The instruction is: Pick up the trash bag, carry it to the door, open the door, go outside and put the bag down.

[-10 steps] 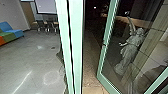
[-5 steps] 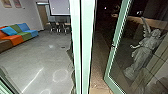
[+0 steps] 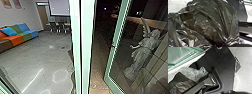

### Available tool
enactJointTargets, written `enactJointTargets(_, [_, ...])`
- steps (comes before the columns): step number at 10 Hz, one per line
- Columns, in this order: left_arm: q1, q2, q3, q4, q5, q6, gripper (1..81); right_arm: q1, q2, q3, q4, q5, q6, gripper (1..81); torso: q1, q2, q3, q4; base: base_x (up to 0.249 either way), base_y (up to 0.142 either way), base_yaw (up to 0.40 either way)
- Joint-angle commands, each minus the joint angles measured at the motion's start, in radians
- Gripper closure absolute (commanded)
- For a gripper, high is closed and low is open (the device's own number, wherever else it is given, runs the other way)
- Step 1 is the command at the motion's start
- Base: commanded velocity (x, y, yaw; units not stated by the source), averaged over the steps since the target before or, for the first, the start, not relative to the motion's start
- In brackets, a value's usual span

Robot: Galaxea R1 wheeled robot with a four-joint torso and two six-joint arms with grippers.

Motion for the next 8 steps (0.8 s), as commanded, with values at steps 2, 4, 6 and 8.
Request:
enactJointTargets(2, [-0.036, 0.0, -0.004, 0.016, 0.067, 0.007, 81.1, -0.007, 0.07, -0.067, -0.061, 0.004, -0.005, 1.0, 0.0, 0.0, 0.113, -0.02, 0.0, 0.0, 0.0])
enactJointTargets(4, [-0.036, -0.001, -0.004, 0.016, 0.067, 0.007, 81.1, -0.007, 0.081, -0.07, -0.068, 0.004, -0.005, 1.0, 0.0, 0.0, 0.078, -0.005, 0.0, 0.0, 0.0])
enactJointTargets(6, [-0.038, 0.0, -0.006, 0.016, 0.067, 0.007, 81.1, -0.007, 0.084, -0.072, -0.065, 0.004, -0.003, 1.0, -0.002, -0.002, 0.103, 0.059, 0.0, 0.0, 0.0])
enactJointTargets(8, [-0.039, 0.0, -0.006, 0.016, 0.067, 0.007, 81.1, -0.007, 0.09, -0.074, -0.062, 0.004, -0.003, 1.0, -0.003, -0.002, 0.11, 0.016, 0.0, 0.0, 0.0])
